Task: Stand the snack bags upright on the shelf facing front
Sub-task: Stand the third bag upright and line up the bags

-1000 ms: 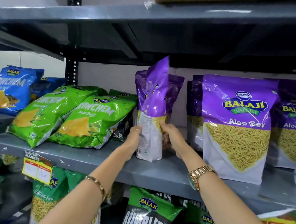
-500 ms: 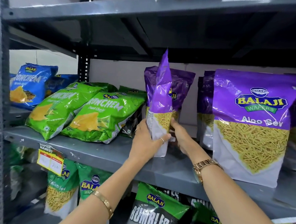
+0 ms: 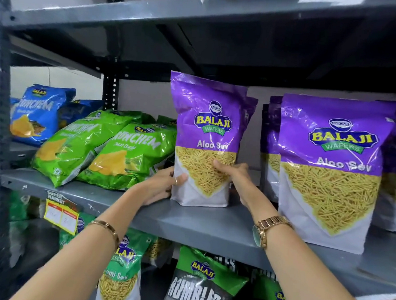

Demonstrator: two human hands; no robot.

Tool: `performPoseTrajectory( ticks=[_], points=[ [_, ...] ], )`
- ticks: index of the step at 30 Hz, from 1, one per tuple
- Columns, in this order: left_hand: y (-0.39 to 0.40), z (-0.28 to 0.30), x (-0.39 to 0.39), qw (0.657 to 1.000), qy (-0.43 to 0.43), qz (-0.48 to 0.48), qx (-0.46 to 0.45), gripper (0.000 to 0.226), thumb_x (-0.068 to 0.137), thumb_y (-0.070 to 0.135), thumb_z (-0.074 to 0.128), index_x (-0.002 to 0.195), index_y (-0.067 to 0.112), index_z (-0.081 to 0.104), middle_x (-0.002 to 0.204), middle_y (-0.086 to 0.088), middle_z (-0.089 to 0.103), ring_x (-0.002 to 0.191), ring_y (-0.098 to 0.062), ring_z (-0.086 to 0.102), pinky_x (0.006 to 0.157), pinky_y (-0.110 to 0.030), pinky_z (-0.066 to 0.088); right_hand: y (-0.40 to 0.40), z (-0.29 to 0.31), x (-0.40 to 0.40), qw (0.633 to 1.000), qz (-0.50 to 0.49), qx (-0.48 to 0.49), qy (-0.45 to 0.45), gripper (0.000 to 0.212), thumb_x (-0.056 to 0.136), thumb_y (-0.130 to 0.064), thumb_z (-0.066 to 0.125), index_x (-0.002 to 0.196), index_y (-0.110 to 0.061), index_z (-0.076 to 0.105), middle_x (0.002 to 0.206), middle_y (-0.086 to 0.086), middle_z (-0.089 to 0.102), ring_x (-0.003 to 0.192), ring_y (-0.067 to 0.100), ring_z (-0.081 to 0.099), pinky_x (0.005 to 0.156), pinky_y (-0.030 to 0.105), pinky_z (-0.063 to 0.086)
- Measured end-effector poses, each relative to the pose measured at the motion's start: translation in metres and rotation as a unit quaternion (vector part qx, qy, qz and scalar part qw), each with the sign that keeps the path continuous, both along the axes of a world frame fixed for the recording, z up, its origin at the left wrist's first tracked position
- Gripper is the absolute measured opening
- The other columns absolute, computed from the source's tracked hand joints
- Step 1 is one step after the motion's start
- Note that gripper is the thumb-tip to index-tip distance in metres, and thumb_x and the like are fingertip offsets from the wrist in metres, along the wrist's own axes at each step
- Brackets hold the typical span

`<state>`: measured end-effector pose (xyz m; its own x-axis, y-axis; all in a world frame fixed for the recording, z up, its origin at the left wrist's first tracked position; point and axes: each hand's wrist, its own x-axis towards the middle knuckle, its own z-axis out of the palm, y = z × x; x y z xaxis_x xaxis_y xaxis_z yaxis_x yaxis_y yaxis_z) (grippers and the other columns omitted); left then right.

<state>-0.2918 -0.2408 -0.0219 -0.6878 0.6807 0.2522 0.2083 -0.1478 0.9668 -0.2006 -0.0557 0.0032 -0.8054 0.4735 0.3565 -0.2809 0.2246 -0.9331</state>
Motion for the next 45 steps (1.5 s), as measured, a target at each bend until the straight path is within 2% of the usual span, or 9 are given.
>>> performPoseTrajectory(
  ticks=[5, 10, 14, 20, 24, 30, 35, 38, 45],
  points=[
    [0.012, -0.006, -0.006, 0.992, 0.04, 0.112, -0.038, 0.034, 0.099, 0.019, 0.04, 0.122, -0.003, 0.052, 0.128, -0.024, 0.058, 0.114, -0.03, 0.056, 0.105, -0.045, 0.043, -0.001, -0.004, -0.001, 0.999, -0.042, 0.029, -0.002, 0.081, 0.052, -0.039, 0.086, 0.108, -0.006, 0.038, 0.115, 0.006, 0.057, 0.101, 0.017, 0.056, 0.072, 0.026, 0.046],
    [0.014, -0.003, 0.0, 0.985, 0.064, 0.137, -0.078, 0.046, 0.099, 0.036, 0.029, 0.133, 0.011, 0.048, 0.139, -0.01, 0.051, 0.129, -0.026, 0.047, 0.115, -0.044, 0.031, 0.0, -0.001, 0.004, 1.0, -0.014, -0.023, -0.009, 0.077, 0.067, -0.068, 0.059, 0.122, -0.02, 0.035, 0.125, 0.0, 0.047, 0.11, 0.015, 0.047, 0.086, 0.026, 0.034],
    [0.013, 0.0, 0.008, 0.983, 0.068, 0.131, -0.107, 0.049, 0.098, 0.042, 0.027, 0.129, 0.012, 0.05, 0.135, -0.009, 0.056, 0.12, -0.021, 0.052, 0.111, -0.039, 0.035, -0.002, -0.008, 0.006, 0.991, 0.093, -0.056, -0.072, 0.109, 0.051, -0.092, 0.033, 0.143, -0.035, 0.028, 0.155, -0.005, 0.028, 0.142, 0.016, 0.023, 0.117, 0.043, 0.012],
    [0.009, -0.001, 0.009, 0.975, 0.081, 0.155, -0.134, 0.057, 0.097, 0.045, 0.028, 0.136, 0.005, 0.04, 0.14, -0.019, 0.047, 0.129, -0.033, 0.044, 0.114, -0.046, 0.031, -0.007, -0.008, 0.024, 0.975, 0.116, -0.021, -0.188, 0.14, 0.025, -0.097, 0.037, 0.147, -0.036, 0.007, 0.16, -0.004, 0.006, 0.147, 0.019, 0.007, 0.117, 0.043, 0.01],
    [0.002, -0.004, 0.017, 0.979, 0.058, 0.164, -0.104, 0.051, 0.099, 0.04, 0.029, 0.132, 0.004, 0.04, 0.128, -0.018, 0.052, 0.104, -0.024, 0.05, 0.096, -0.036, 0.037, -0.021, -0.013, 0.034, 0.978, 0.089, 0.018, -0.187, 0.109, 0.062, -0.086, 0.021, 0.149, -0.026, -0.004, 0.16, -0.002, -0.002, 0.147, 0.018, 0.001, 0.118, 0.041, 0.005],
    [-0.014, -0.005, 0.04, 0.979, 0.061, 0.151, -0.12, 0.03, 0.099, 0.038, 0.029, 0.116, 0.015, 0.04, 0.106, -0.005, 0.049, 0.105, -0.022, 0.046, 0.082, -0.032, 0.035, -0.029, -0.02, 0.05, 0.984, 0.063, 0.029, -0.163, 0.126, 0.042, -0.088, 0.023, 0.149, -0.025, 0.002, 0.16, -0.002, 0.005, 0.147, 0.018, 0.006, 0.117, 0.042, 0.006],
    [-0.017, -0.004, 0.057, 0.971, 0.094, 0.205, -0.084, 0.053, 0.096, 0.042, 0.037, 0.138, 0.009, 0.034, 0.131, -0.009, 0.05, 0.124, -0.026, 0.045, 0.1, -0.035, 0.035, -0.04, -0.027, 0.068, 0.994, -0.095, 0.059, -0.018, 0.06, 0.086, -0.059, 0.041, 0.123, -0.013, 0.048, 0.119, 0.004, 0.059, 0.112, 0.023, 0.052, 0.081, 0.02, 0.035],
    [-0.009, -0.008, 0.084, 0.946, 0.149, 0.266, 0.11, 0.064, 0.086, 0.033, 0.059, 0.139, 0.007, 0.034, 0.138, -0.01, 0.045, 0.129, -0.022, 0.042, 0.106, -0.031, 0.033, -0.04, -0.013, 0.093, 0.923, -0.269, 0.178, 0.208, 0.014, 0.089, -0.028, 0.051, 0.085, -0.016, 0.058, 0.071, -0.007, 0.059, 0.073, 0.021, 0.059, 0.057, 0.012, 0.037],
    [0.051, -0.014, 0.143, 0.853, 0.41, 0.294, 0.133, 0.077, 0.073, 0.038, 0.063, 0.137, 0.003, 0.037, 0.153, -0.002, 0.011, 0.145, -0.018, 0.003, 0.119, -0.032, -0.001, -0.002, 0.064, 0.144, 0.807, -0.37, 0.297, 0.351, 0.015, 0.085, -0.012, 0.048, 0.077, -0.004, 0.058, 0.074, 0.001, 0.054, 0.068, 0.018, 0.047, 0.064, 0.024, 0.038]
  ],
)
